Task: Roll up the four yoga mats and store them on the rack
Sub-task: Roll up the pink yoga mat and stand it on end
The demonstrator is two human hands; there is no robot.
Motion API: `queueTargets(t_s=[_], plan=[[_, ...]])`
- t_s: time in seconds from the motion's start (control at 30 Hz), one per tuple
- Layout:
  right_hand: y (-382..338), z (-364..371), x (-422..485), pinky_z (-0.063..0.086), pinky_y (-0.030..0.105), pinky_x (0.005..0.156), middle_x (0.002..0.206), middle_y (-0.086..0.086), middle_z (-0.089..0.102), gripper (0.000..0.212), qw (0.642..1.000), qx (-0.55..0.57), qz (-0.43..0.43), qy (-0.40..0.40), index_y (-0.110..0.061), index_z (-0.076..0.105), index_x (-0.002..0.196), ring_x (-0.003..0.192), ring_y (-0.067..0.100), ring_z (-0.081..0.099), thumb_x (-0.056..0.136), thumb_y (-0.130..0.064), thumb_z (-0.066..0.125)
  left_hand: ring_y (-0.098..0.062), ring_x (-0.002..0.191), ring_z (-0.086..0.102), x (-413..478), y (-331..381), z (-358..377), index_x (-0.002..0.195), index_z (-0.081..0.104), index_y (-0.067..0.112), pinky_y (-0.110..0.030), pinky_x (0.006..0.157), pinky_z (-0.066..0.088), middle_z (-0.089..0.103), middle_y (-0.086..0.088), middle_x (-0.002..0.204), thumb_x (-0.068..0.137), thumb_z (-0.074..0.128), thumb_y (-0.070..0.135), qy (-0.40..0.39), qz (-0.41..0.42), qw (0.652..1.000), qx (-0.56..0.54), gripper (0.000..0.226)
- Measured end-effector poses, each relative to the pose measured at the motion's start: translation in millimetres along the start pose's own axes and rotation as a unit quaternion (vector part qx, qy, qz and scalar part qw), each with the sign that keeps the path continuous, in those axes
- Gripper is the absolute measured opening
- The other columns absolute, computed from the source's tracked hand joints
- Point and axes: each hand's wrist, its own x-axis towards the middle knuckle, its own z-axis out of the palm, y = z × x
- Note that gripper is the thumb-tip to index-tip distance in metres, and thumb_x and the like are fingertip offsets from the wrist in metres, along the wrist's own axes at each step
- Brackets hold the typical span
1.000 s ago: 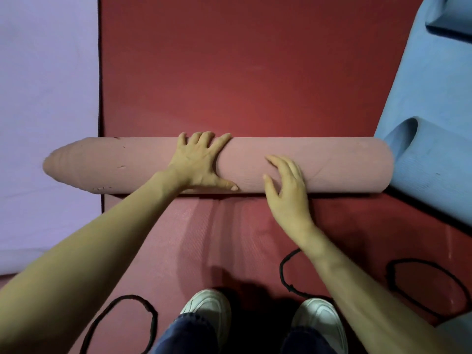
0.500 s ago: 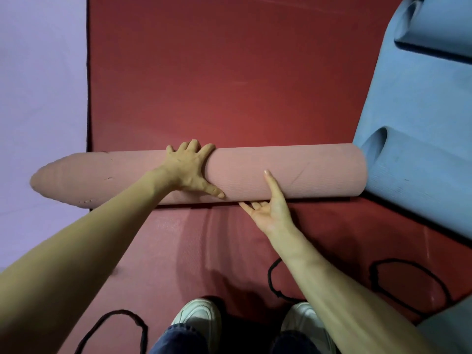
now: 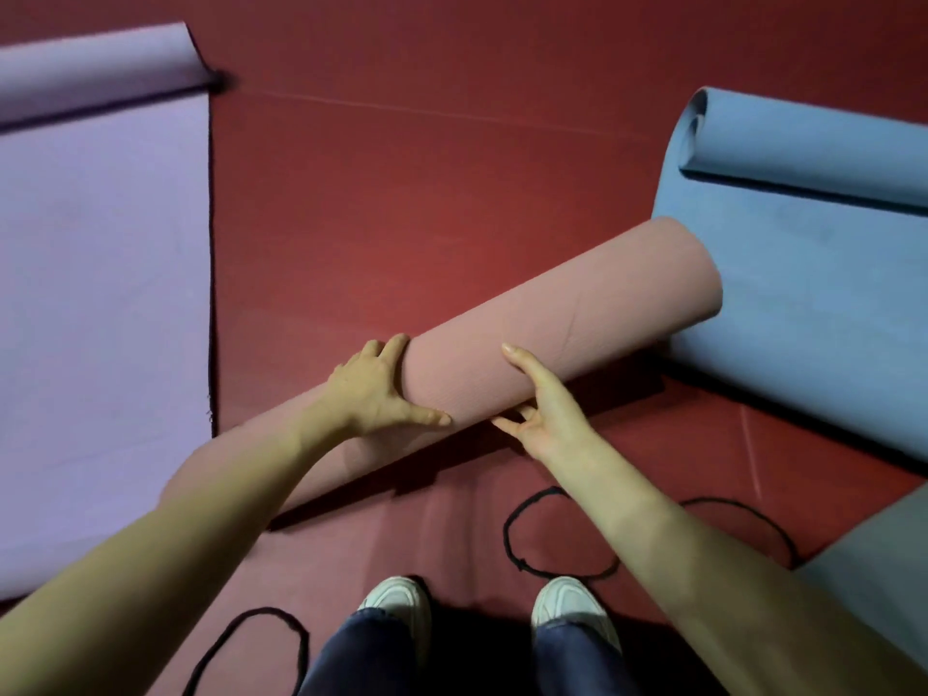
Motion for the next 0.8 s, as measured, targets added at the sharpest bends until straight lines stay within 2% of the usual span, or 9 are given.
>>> queueTargets(t_s=[0.07,0.17,0.23,0.4,0.47,0.6,0.67,0.73,0.8], plan=[[-21,3,-20,0.047,0.05,0.093,0.124,0.002,0.06,0.088,0.999,-0.022,-0.04,0.003,-0.018,0.053,0.122,0.115,0.02,0.054,0.044,-0.034,0.09,-0.031,0.118,0.049,-6,17,-11,0.143,0.026,0.024,-0.046,0.097,0.043,0.044,-0.007,0.129,0.05,0.075,0.076,0.027,0.019,0.999,-0.024,0.117],[-56,1,-51,0.044,0.047,0.088,0.116,-0.001,0.06,0.065,0.995,-0.042,-0.092,0.016,-0.016,0.048,0.119,0.1,0.014,0.055,0.065,-0.024,0.084,-0.029,0.115,0.049,-12,48,-25,0.133,0.034,0.018,-0.042,0.092,0.045,0.049,-0.007,0.127,0.041,0.068,0.082,0.049,0.044,0.996,-0.061,0.117],[-80,-5,-70,0.044,0.044,0.082,0.112,-0.004,0.063,0.061,0.99,-0.058,-0.128,0.019,-0.017,0.048,0.12,0.097,0.01,0.057,0.068,-0.021,0.082,-0.028,0.111,0.051,-15,74,-31,0.124,0.039,0.015,-0.039,0.086,0.045,0.051,-0.006,0.124,0.04,0.068,0.08,0.066,0.064,0.991,-0.092,0.11],[-136,-30,-120,0.048,0.047,0.093,0.11,-0.005,0.068,0.073,0.97,-0.103,-0.218,0.039,-0.014,0.048,0.125,0.099,0.011,0.064,0.062,-0.023,0.086,-0.022,0.105,0.051,-22,144,-39,0.115,0.042,0.015,-0.038,0.082,0.045,0.048,0.001,0.114,0.054,0.084,0.06,0.101,0.122,0.973,-0.171,0.087],[-156,-38,-140,0.048,0.046,0.092,0.114,-0.005,0.064,0.077,0.957,-0.12,-0.258,0.053,-0.013,0.045,0.125,0.101,0.011,0.062,0.061,-0.022,0.086,-0.022,0.106,0.052,-24,171,-43,0.118,0.041,0.013,-0.039,0.085,0.046,0.049,-0.002,0.118,0.053,0.085,0.057,0.099,0.142,0.965,-0.198,0.09],[-188,-51,-175,0.048,0.027,0.072,0.119,-0.005,0.056,0.083,0.922,-0.175,-0.336,0.079,-0.014,0.035,0.129,0.099,0.007,0.057,0.063,-0.017,0.086,-0.026,0.118,0.048,-33,220,-54,0.135,0.03,0.014,-0.041,0.093,0.045,0.043,-0.007,0.134,0.053,0.088,0.049,0.093,0.182,0.95,-0.237,0.106],[-200,-56,-185,0.05,0.027,0.077,0.122,-0.004,0.055,0.09,0.899,-0.202,-0.377,0.092,-0.015,0.034,0.13,0.104,0.011,0.058,0.058,-0.016,0.089,-0.026,0.119,0.048,-37,241,-59,0.137,0.026,0.016,-0.04,0.094,0.046,0.041,-0.008,0.136,0.053,0.089,0.044,0.088,0.204,0.944,-0.244,0.109],[-209,-60,-192,0.051,0.032,0.087,0.123,-0.005,0.054,0.1,0.879,-0.229,-0.406,0.104,-0.016,0.034,0.131,0.109,0.014,0.057,0.05,-0.019,0.092,-0.023,0.108,0.058,-41,258,-63,0.133,0.025,0.019,-0.039,0.085,0.053,0.043,-0.008,0.133,0.05,0.09,0.043,0.066,0.207,0.938,-0.27,0.108],[-213,-64,-198,0.05,0.034,0.094,0.125,-0.004,0.052,0.11,0.855,-0.275,-0.424,0.119,-0.018,0.033,0.132,0.112,0.014,0.054,0.041,-0.027,0.094,-0.008,0.083,0.066,-48,271,-66,0.122,0.028,0.019,-0.024,0.063,0.056,0.045,-0.009,0.128,0.053,0.092,0.035,0.05,0.214,0.926,-0.308,0.095]])
